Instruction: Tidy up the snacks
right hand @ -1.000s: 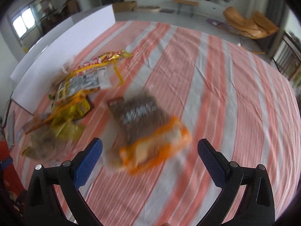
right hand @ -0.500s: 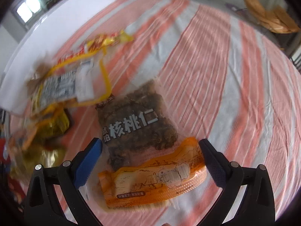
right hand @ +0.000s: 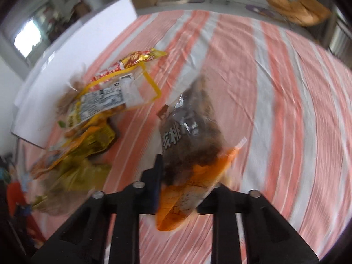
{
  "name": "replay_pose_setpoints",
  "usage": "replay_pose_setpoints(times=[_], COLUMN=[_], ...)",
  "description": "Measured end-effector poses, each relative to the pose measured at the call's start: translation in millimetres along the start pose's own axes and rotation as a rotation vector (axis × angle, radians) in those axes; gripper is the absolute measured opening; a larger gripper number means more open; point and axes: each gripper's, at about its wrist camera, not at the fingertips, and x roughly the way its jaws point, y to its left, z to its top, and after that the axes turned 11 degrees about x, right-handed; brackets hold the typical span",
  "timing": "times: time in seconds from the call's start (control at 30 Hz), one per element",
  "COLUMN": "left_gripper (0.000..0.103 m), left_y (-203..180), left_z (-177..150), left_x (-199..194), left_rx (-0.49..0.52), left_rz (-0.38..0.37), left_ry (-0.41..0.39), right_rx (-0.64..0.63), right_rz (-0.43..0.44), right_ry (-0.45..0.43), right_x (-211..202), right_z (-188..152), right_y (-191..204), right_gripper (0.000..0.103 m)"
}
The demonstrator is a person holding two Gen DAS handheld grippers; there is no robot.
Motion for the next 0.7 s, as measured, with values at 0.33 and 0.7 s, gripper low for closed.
replay_pose_setpoints(times=[0.33, 0.7], left_gripper=[0.103, 0.103], left_y=[1, 2], left_z=[-2, -1], left_x=[-7, 2], left_rx=[-0.011, -0.025], left_rz=[-0.01, -0.016], left_ry=[-0.013, 0.013], right_rx=[0.364, -0.064], right_rz=[0.315, -0.103], right_ry=[-0.062, -0.122], right_x=[-52, -84], right_z=[-76, -114], right_y=[-48, -41], right_gripper=[0.017, 0.084])
